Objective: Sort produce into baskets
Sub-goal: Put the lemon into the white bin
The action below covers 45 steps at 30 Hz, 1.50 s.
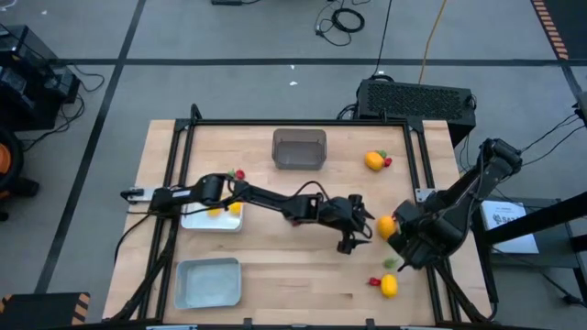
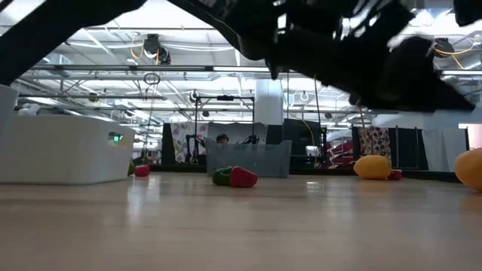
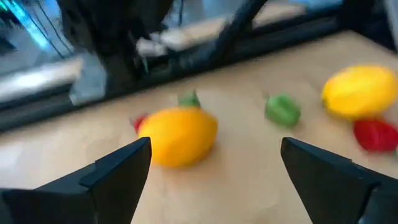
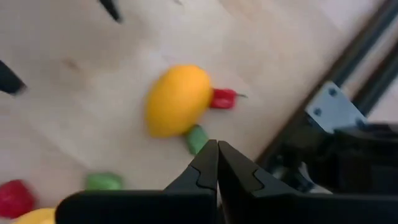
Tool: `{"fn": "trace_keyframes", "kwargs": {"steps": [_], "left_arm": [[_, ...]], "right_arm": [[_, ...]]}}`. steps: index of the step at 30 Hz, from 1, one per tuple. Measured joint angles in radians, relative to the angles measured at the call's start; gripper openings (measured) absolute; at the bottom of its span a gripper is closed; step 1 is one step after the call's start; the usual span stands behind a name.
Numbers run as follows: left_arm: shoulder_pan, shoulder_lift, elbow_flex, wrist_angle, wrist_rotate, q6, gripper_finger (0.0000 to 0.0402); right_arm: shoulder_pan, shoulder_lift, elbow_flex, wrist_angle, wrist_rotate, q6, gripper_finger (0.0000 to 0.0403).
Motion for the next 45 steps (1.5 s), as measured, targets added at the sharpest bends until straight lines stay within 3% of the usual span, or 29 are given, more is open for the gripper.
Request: {"fn": "trace_keyframes", "kwargs": {"steps": [4,11,18,32,45], "left_arm": [[0.021,0.009,0.011,-0.021,0.072,-0.021,0.0365],[0.044,0.009,0.011,-0.011,0.068,-0.052,0.0365],[0.056,0.045,0.013,0.054,0.064,-0.149,0.0365],[0.048,0.081,0.013,0.084,0.025,-0.182,0.0365],[0.046,0.103,0.012,0.038,0.034,-0.152,0.0365]], "right_arm": [[-0.010,-0.041,-0.091,0.069,-0.011,0.040,0.0000],[-0.012,-0.125,-0.230,0.152,-0.010,0.106,0.0000],[-0.021,-0.125,-0.227,0.174,0.037,0.107,0.0000],[-0.148,0.028,-0.253,0.259,-0.008,0.097,0.0000],[-0.177,0.086,-0.253,0.374,-0.041,0.120,0.0000]]}}
